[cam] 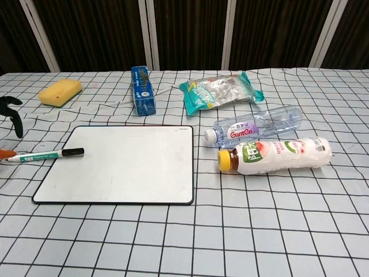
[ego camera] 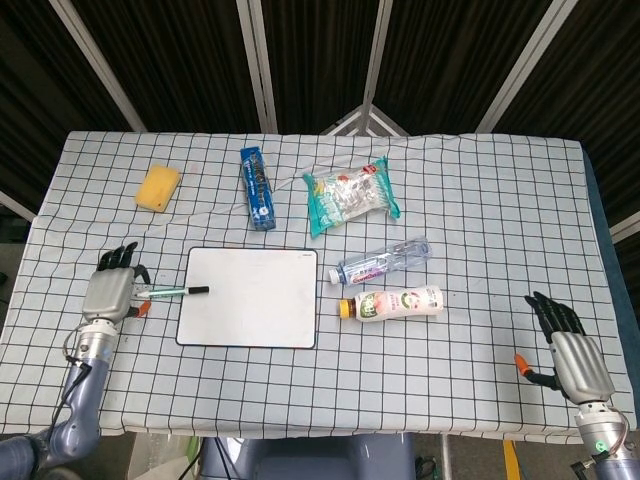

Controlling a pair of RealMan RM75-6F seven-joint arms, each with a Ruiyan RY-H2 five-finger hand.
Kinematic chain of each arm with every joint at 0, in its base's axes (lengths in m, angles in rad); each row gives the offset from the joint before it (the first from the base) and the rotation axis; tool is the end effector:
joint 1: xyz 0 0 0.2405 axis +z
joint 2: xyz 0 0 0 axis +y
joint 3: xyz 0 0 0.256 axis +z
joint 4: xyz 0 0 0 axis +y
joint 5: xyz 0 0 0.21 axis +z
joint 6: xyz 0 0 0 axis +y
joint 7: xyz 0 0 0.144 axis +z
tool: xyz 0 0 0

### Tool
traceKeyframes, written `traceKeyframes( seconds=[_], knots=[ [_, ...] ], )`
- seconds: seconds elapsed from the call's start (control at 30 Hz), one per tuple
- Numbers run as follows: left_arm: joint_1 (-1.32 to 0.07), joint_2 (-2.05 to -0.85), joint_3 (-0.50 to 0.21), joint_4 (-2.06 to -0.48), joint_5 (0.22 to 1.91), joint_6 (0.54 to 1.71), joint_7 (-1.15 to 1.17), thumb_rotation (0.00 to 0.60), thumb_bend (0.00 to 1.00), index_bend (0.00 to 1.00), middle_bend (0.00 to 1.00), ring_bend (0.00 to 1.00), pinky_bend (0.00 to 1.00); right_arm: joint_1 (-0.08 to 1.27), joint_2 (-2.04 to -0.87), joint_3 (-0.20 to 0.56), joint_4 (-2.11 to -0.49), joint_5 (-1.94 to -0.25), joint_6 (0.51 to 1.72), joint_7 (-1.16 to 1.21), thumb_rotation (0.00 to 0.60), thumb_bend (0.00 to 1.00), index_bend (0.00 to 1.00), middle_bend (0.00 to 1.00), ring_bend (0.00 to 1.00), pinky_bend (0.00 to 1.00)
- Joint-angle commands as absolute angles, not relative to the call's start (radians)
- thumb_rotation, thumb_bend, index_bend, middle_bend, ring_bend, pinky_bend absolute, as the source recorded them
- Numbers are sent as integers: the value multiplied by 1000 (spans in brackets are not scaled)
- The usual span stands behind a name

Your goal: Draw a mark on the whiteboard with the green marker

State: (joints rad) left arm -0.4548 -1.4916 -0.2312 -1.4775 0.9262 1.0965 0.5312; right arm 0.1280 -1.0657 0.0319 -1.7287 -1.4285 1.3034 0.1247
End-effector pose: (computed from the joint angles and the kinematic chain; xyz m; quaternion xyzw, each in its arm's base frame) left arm -0.2670 0.3097 0.0328 -0.6282 -0.4449 -0.2635 0.5814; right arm -0.3036 -0.1856 0.1418 0.5786 -0.5028 0.3810 0.5170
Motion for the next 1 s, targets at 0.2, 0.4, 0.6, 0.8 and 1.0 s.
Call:
traceKeyframes(
  seconds=[0.2,0.4,0.6,0.8,1.0],
  knots=[
    [-514,-1576,-250,-1425,849,1086,605,600,407,449,0,0,0,128,-1063,31,-1731,-1428,1302,130,600,351,0,0,0,0],
    [-539,-1615,-252,-1403,802,1080,641,600,418,449,0,0,0,129,-1061,31,-1732,-1429,1299,134,600,350,0,0,0,0],
    [-554,-1645,-251,-1377,774,1079,655,600,456,449,0,0,0,129,-1060,31,-1734,-1427,1298,141,600,351,0,0,0,0],
    [-566,-1668,-252,-1348,751,1074,656,600,497,469,1,0,0,129,-1059,31,-1735,-1425,1296,145,600,350,0,0,0,0],
    [-569,-1679,-254,-1340,745,1076,638,600,572,569,20,0,0,129,-1060,32,-1738,-1425,1296,145,600,350,0,0,0,0]
  ],
)
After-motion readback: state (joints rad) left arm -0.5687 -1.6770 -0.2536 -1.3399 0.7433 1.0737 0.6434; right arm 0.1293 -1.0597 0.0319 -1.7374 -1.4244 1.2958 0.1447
